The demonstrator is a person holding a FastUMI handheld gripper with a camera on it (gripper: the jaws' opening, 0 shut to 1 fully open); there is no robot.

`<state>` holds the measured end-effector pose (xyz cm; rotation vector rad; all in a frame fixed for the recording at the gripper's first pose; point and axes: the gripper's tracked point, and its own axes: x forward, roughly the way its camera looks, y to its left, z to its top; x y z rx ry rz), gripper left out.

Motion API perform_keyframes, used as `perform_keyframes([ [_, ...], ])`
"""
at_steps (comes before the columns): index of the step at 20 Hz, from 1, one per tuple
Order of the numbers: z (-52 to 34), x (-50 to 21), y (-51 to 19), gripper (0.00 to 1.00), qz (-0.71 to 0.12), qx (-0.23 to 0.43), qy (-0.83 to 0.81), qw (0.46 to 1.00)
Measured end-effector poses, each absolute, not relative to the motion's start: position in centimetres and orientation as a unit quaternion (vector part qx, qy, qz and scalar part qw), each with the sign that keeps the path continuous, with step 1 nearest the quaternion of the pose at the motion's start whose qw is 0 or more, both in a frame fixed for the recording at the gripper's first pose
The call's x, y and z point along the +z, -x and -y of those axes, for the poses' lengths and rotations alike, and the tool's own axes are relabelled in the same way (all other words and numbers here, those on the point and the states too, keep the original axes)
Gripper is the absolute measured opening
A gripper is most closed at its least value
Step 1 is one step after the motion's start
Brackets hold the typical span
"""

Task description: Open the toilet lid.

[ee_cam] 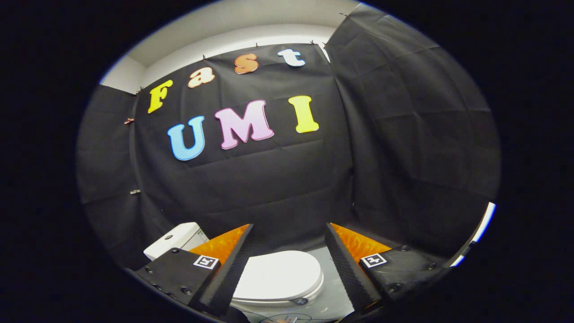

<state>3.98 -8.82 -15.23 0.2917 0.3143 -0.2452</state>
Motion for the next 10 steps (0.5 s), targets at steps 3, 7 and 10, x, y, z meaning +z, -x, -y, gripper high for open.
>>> perform_keyframes([
  [3, 10.0, -19.1, -4.7, 0.99, -0.185, -0.133, -0.165, 0.96],
  [7, 11.7, -25.4, -4.6, 1.0, -0.244, -0.151, -0.209, 0.935],
  [10, 12.1, -29.4, -4.6, 0.99, -0.271, -0.159, -0.253, 0.915],
])
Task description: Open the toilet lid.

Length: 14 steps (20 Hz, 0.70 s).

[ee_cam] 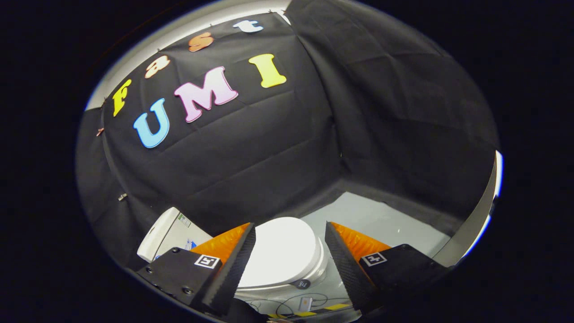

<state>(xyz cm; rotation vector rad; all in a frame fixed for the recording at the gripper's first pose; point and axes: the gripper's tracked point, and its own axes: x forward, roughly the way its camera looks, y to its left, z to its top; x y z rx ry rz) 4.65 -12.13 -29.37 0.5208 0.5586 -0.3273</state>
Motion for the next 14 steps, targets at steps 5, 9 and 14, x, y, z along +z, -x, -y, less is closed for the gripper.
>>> perform_keyframes([
  [5, 12.2, -36.6, -4.6, 0.99, -0.317, -0.179, -0.284, 0.887],
  [9, 10.9, -42.4, -4.3, 0.98, -0.355, -0.177, -0.324, 0.859],
  [14, 9.4, -48.4, -2.9, 0.97, -0.384, -0.182, -0.386, 0.819],
])
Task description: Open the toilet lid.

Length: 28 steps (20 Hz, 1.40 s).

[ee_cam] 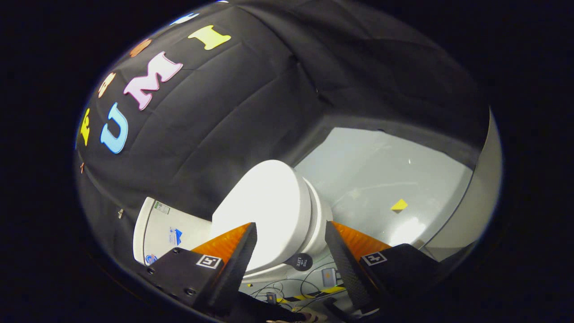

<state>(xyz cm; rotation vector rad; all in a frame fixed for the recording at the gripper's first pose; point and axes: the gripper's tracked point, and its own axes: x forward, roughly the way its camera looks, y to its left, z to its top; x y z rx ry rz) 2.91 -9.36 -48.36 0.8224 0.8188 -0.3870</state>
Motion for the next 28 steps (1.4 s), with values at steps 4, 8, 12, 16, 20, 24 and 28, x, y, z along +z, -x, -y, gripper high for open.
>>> perform_keyframes([
  [4, 8.0, -51.7, -2.0, 0.97, -0.404, -0.178, -0.411, 0.798],
  [8, 6.9, -54.5, -1.1, 0.97, -0.412, -0.179, -0.448, 0.773],
  [12, 5.5, -56.6, -0.3, 0.94, -0.415, -0.176, -0.492, 0.745],
  [16, 4.3, -58.1, 0.2, 0.94, -0.418, -0.171, -0.522, 0.723],
  [20, 3.4, -59.1, -0.5, 0.78, -0.409, -0.163, -0.552, 0.709],
  [24, 2.8, -59.3, -0.9, 0.45, -0.407, -0.162, -0.565, 0.699],
  [28, 3.1, -59.0, -0.9, 0.21, -0.395, -0.15, -0.586, 0.691],
])
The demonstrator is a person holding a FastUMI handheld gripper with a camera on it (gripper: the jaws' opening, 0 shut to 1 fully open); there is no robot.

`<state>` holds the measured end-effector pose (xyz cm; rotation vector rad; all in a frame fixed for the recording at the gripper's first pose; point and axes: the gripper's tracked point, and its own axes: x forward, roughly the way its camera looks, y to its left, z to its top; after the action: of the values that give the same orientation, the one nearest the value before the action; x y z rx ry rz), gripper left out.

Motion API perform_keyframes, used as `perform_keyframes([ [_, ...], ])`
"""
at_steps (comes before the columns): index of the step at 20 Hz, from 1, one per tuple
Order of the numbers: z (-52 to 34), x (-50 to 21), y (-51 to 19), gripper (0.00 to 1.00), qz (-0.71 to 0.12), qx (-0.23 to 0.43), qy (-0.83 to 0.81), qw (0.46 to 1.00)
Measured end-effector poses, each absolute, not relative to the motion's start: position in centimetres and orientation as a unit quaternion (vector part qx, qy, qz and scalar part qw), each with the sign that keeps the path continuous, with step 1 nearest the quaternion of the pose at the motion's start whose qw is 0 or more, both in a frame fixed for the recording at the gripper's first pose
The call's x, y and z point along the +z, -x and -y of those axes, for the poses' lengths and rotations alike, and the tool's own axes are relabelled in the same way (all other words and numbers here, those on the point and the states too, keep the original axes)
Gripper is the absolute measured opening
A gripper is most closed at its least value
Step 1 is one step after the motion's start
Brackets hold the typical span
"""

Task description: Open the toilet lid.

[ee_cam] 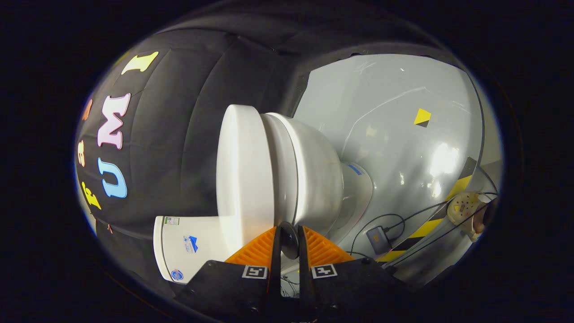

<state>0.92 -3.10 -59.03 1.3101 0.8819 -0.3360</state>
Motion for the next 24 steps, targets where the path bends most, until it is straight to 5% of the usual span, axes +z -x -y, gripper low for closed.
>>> perform_keyframes([
  [1, 4.1, -58.9, -1.4, 0.21, -0.379, -0.161, -0.588, 0.696],
  [2, 3.7, -59.0, -1.7, 0.05, -0.39, -0.154, -0.582, 0.697],
  [12, 3.2, -56.5, -2.1, 0.05, -0.41, -0.156, -0.543, 0.716],
  [24, -0.7, -44.9, -5.3, 0.05, -0.404, -0.136, -0.392, 0.815],
])
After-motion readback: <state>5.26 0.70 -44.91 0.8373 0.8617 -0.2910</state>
